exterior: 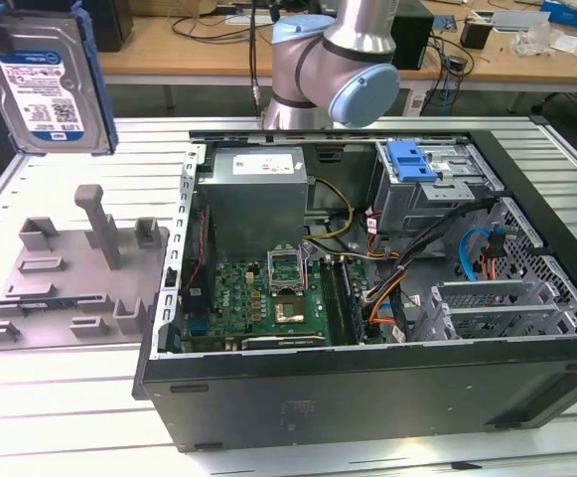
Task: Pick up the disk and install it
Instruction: 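Pick up the disk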
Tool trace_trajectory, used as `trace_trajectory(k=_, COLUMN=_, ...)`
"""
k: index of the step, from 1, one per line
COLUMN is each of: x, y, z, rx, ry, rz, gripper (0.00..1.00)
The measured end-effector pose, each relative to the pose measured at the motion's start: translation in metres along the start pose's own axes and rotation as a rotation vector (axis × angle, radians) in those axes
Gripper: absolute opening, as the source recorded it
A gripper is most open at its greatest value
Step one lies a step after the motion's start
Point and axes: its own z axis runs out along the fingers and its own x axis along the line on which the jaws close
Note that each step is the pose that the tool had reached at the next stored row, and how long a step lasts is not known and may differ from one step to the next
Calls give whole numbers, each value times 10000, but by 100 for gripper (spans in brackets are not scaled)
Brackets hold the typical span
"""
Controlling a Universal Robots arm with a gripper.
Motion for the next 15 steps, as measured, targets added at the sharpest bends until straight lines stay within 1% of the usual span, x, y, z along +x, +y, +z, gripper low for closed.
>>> trace_trajectory(k=2, x=32, y=-88, z=-10, rx=-52, ry=-2, rz=-4, gripper=37)
trace_trajectory(k=5, x=112, y=-305, z=-32, rx=-177, ry=-5, rz=-6, gripper=37)
trace_trajectory(k=7, x=148, y=-397, z=-42, rx=-234, ry=-6, rz=-10, gripper=37)
trace_trajectory(k=8, x=181, y=-484, z=-49, rx=-299, ry=-6, rz=-10, gripper=37)
trace_trajectory(k=9, x=204, y=-546, z=-56, rx=-341, ry=-4, rz=-13, gripper=37)
trace_trajectory(k=10, x=220, y=-585, z=-60, rx=-359, ry=-3, rz=-13, gripper=37)
trace_trajectory(k=11, x=260, y=-669, z=-75, rx=-387, ry=-1, rz=-15, gripper=37)
trace_trajectory(k=13, x=306, y=-759, z=-91, rx=-397, ry=-3, rz=-13, gripper=37)
trace_trajectory(k=15, x=372, y=-923, z=-104, rx=-399, ry=-2, rz=-16, gripper=37)
